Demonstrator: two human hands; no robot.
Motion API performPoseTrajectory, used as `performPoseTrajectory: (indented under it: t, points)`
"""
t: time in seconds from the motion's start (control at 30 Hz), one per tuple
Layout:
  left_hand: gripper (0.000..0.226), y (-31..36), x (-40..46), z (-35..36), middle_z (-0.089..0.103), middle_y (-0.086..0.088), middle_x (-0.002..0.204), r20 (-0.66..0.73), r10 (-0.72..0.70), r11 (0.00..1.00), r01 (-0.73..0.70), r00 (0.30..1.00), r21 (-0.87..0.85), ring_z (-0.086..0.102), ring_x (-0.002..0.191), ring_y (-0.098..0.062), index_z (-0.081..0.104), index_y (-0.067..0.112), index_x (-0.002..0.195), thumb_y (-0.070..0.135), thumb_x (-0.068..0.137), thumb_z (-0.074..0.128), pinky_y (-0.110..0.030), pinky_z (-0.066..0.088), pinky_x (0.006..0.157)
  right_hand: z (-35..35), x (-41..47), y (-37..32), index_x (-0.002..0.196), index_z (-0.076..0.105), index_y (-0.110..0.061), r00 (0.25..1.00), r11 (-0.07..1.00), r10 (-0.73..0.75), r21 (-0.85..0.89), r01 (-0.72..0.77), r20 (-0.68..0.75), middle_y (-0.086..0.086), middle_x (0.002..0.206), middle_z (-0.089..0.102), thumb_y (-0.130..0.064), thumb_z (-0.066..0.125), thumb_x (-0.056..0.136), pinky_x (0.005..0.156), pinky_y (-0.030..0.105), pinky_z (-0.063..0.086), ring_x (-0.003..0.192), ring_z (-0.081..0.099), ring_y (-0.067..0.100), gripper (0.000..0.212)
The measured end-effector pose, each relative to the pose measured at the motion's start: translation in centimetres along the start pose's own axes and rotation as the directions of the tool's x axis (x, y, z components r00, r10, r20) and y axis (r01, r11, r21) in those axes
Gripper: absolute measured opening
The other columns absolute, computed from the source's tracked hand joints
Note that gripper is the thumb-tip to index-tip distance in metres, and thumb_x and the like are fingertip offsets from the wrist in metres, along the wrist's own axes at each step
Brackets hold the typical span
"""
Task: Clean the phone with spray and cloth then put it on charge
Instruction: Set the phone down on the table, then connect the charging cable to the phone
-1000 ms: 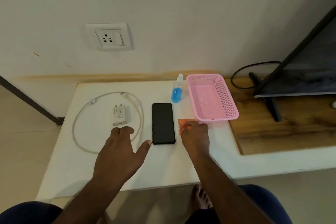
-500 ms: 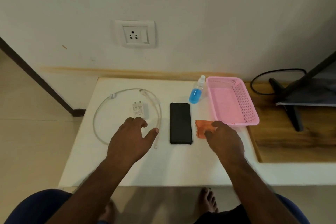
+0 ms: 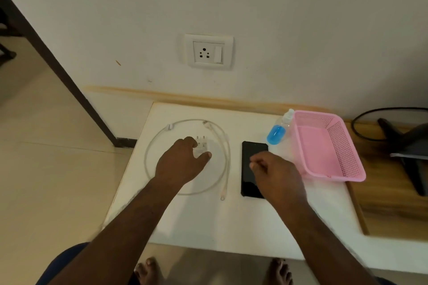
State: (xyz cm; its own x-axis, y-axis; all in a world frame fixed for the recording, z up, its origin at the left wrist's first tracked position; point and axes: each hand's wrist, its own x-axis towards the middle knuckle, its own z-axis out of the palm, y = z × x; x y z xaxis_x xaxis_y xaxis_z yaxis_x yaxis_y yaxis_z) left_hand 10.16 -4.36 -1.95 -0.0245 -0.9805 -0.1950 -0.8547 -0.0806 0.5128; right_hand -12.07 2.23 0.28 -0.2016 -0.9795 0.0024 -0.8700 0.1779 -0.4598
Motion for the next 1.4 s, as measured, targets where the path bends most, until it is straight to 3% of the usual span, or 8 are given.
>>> performPoseTrajectory:
  t: [0.2, 0.3, 0.43, 0.63, 1.03, 1.1, 1.23, 1.4]
  points:
    - [0.063, 0.0, 1.4, 1.2, 0.053, -0.002, 0.130, 0.027, 0.048, 0.997, -0.050, 0.998, 0.064, 0.061, 0.109, -0.024, 0.047, 0.027, 0.138, 0.059, 0.086, 0.061, -0.038, 0.053, 0.086, 4.7, 5.5, -3.1, 0.107, 0.063, -0.028, 0.978, 0.998, -0.011, -0.055, 0.023, 0.206, -0.009, 0.094, 0.067, -0.044, 0.058, 0.091, 0.073, 0.022, 0.046, 0.079, 0.056, 0.007, 0.024]
    - [0.063, -0.4, 1.9, 1.7, 0.051, -0.004, 0.129, 0.036, 0.051, 0.996, -0.054, 0.998, 0.068, 0.061, 0.109, -0.025, 0.048, 0.026, 0.138, 0.059, 0.086, 0.063, -0.039, 0.053, 0.087, 6.3, 7.2, -3.4, 0.105, 0.063, -0.023, 0.969, 0.990, 0.013, -0.139, 0.022, 0.248, -0.005, 0.089, 0.065, -0.044, 0.061, 0.089, 0.070, 0.023, 0.043, 0.075, 0.054, 0.011, 0.027]
    - [0.060, -1.0, 2.4, 1.9, 0.052, -0.005, 0.128, 0.039, 0.047, 0.996, -0.049, 0.998, 0.071, 0.061, 0.107, -0.027, 0.049, 0.026, 0.137, 0.056, 0.087, 0.064, -0.039, 0.053, 0.086, 7.5, 7.9, -3.0, 0.099, 0.061, -0.019, 0.970, 0.978, 0.057, -0.207, -0.007, 0.236, -0.006, 0.077, 0.056, -0.040, 0.063, 0.088, 0.066, 0.025, 0.043, 0.071, 0.055, 0.013, 0.024]
    - [0.060, -0.9, 2.5, 2.0, 0.051, -0.005, 0.128, 0.037, 0.052, 0.997, -0.054, 0.998, 0.050, 0.061, 0.107, -0.027, 0.048, 0.025, 0.137, 0.053, 0.087, 0.065, -0.039, 0.051, 0.085, 7.5, 8.3, -2.7, 0.095, 0.062, -0.018, 0.975, 0.973, 0.071, -0.228, -0.021, 0.211, -0.002, 0.081, 0.062, -0.033, 0.065, 0.087, 0.067, 0.025, 0.045, 0.071, 0.058, 0.015, 0.017]
    - [0.059, -0.5, 2.3, 2.0, 0.050, -0.006, 0.128, 0.038, 0.041, 0.998, -0.043, 0.998, 0.040, 0.062, 0.105, -0.028, 0.047, 0.023, 0.135, 0.052, 0.087, 0.066, -0.040, 0.053, 0.087, 7.6, 9.0, -2.7, 0.092, 0.061, -0.016, 0.976, 0.966, 0.133, -0.241, -0.089, 0.174, -0.005, 0.072, 0.055, -0.044, 0.064, 0.087, 0.062, 0.024, 0.040, 0.059, 0.049, 0.011, 0.028]
    - [0.060, -0.5, 2.3, 2.0, 0.050, -0.005, 0.128, 0.039, 0.037, 0.998, -0.039, 0.999, 0.040, 0.062, 0.104, -0.028, 0.047, 0.023, 0.135, 0.052, 0.086, 0.066, -0.040, 0.053, 0.086, 7.4, 9.4, -3.0, 0.096, 0.061, -0.017, 0.989, 0.969, 0.106, -0.233, -0.079, 0.104, -0.003, 0.081, 0.063, -0.048, 0.060, 0.088, 0.062, 0.024, 0.041, 0.063, 0.051, 0.010, 0.032]
    - [0.060, -0.3, 2.3, 2.0, 0.050, -0.005, 0.126, 0.027, 0.035, 0.999, -0.036, 0.999, 0.036, 0.063, 0.102, -0.028, 0.047, 0.023, 0.134, 0.052, 0.086, 0.066, -0.040, 0.054, 0.083, 7.4, 10.2, -4.4, 0.121, 0.056, -0.020, 0.997, 0.980, 0.016, -0.198, 0.000, 0.078, 0.000, 0.110, 0.061, -0.053, 0.056, 0.089, 0.074, 0.027, 0.047, 0.094, 0.061, 0.018, 0.045]
    - [0.060, -0.2, 2.3, 2.0, 0.051, -0.005, 0.125, 0.012, 0.044, 0.998, -0.045, 0.999, 0.032, 0.062, 0.102, -0.027, 0.048, 0.022, 0.135, 0.051, 0.086, 0.067, -0.038, 0.052, 0.082, 8.2, 10.9, -4.9, 0.122, 0.057, -0.020, 0.991, 0.981, 0.022, -0.195, 0.005, 0.135, 0.003, 0.115, 0.058, -0.042, 0.059, 0.092, 0.080, 0.030, 0.052, 0.097, 0.062, 0.020, 0.037]
